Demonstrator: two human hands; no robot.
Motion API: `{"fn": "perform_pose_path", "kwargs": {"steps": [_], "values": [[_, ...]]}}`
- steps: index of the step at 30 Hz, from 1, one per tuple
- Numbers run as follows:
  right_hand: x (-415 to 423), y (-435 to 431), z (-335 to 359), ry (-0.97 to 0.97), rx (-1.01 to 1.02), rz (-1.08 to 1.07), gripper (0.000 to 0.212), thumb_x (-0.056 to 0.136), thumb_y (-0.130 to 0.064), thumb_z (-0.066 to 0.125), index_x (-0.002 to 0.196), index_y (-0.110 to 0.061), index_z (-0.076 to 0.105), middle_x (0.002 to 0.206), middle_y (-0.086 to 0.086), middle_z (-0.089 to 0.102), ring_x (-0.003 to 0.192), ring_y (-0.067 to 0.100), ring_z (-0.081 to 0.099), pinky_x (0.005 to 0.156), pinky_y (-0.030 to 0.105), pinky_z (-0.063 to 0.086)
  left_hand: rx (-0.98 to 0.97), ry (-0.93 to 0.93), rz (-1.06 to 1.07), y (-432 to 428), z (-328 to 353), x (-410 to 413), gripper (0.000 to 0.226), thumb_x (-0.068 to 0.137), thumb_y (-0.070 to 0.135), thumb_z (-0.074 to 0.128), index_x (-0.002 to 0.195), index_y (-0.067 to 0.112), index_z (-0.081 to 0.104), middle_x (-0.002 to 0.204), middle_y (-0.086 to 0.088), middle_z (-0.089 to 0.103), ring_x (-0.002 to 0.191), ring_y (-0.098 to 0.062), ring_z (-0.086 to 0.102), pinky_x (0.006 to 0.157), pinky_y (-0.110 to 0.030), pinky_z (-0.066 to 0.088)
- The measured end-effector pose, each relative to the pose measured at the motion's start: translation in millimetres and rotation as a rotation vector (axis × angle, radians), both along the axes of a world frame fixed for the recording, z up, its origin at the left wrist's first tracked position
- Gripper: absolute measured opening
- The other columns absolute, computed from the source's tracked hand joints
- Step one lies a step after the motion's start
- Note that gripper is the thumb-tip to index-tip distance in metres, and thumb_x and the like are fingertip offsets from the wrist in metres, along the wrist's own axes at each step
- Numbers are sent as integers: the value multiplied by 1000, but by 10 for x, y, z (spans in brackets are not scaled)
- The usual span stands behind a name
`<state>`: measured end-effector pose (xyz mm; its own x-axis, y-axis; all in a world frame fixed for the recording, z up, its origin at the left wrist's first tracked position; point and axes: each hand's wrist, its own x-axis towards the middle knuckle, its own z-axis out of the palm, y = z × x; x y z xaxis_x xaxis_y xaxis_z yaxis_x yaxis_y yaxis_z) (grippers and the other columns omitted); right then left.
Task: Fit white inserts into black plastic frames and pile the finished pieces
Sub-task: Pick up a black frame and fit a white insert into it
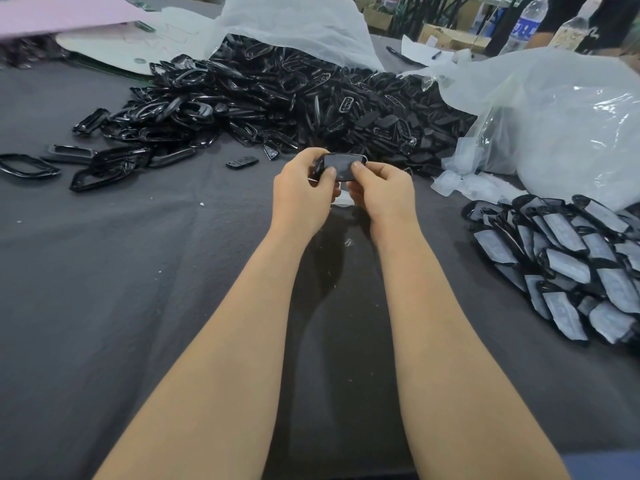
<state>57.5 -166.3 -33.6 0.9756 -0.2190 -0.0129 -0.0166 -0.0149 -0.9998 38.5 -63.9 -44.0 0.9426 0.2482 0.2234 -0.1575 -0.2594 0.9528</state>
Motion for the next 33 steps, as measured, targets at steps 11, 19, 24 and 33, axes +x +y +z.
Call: {"fn": "perform_pose_path", "kwargs": {"steps": [11, 19, 24, 33], "values": [[-8, 19, -11, -22, 44, 4, 4, 93, -13, 59, 94, -12, 63, 85, 2, 64, 71, 8, 59, 61, 16, 50, -81, 42, -12, -1, -9, 19, 28, 96, 9, 54, 124, 13, 57, 98, -3, 68, 79, -12, 68, 85, -38, 58], [-29, 26, 20, -4, 145, -99, 21, 90, -8, 56, 71, -16, 60, 71, 0, 61, 61, 10, 57, 49, 16, 46, -116, 45, -60, -23, 7, 11, 22, 95, 10, 55, 115, 20, 57, 84, 5, 67, 71, -9, 67, 82, -39, 58], [-45, 57, 22, -40, 61, -35, 6, 91, -11, 60, 87, -16, 60, 81, 0, 62, 69, 10, 59, 56, 16, 49, -145, 63, -58, -9, 11, -2, 17, 95, 9, 54, 108, 21, 57, 83, 0, 69, 71, -11, 67, 83, -40, 58], [-52, 84, 17, -47, 9, -24, 10, 86, -8, 63, 95, -10, 60, 94, 10, 66, 89, 25, 64, 78, 35, 55, -108, 62, -100, -14, 16, -15, 16, 95, 7, 54, 108, 14, 61, 90, -6, 71, 70, -11, 67, 83, -40, 58]]}}
